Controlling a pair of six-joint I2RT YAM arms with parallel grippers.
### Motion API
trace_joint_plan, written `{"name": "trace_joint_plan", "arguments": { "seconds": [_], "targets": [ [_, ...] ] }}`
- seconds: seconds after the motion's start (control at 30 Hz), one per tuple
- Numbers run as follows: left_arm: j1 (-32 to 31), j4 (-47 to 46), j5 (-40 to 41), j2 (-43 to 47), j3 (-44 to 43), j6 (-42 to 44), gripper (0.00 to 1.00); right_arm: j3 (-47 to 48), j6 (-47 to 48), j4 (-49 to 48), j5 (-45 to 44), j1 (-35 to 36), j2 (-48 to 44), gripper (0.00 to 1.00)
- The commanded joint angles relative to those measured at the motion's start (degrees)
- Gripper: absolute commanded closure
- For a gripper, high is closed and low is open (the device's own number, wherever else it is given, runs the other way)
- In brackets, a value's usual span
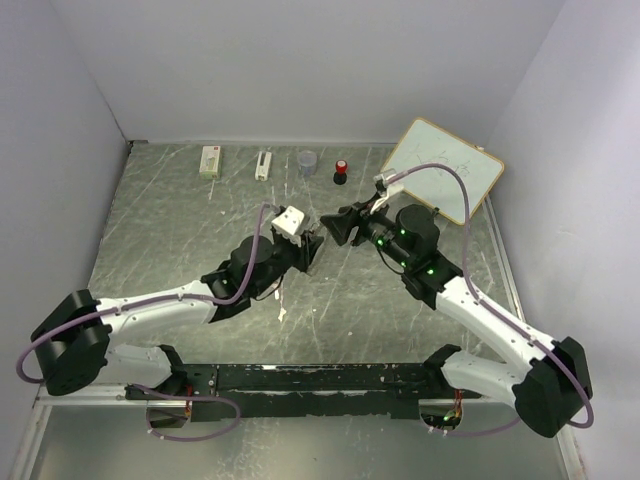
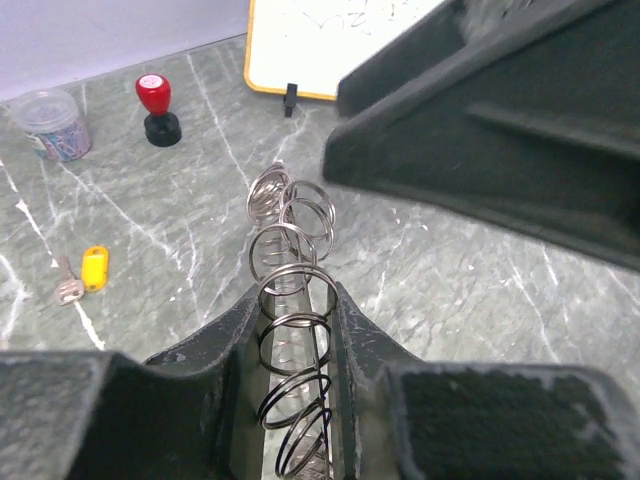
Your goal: Put the keys on the keyring
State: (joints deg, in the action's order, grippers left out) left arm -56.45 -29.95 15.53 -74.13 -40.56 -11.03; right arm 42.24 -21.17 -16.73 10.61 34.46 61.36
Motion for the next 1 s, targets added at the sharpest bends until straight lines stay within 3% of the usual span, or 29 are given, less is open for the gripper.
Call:
{"name": "trace_joint_plan", "arguments": {
  "seconds": [0.0,0.5,0.97],
  "targets": [
    [-0.24,0.39,0.82,4.12,2.34,5.11,0.93,1.97,0.74,2.04,-5.85,-0.18,-4.14,0.38],
    [0.21,0.17,-9.01,15.41,9.42,16.04,0.93,0.98,4.45,7.68,-17.15,-0.29,-7.84,0.31],
    [12.96,2.05,-32.79,14.31,6.55,6.66,0.93,0.25,5.58,8.84,-16.76,-0.44,-7.99,0.31]
  ]
}}
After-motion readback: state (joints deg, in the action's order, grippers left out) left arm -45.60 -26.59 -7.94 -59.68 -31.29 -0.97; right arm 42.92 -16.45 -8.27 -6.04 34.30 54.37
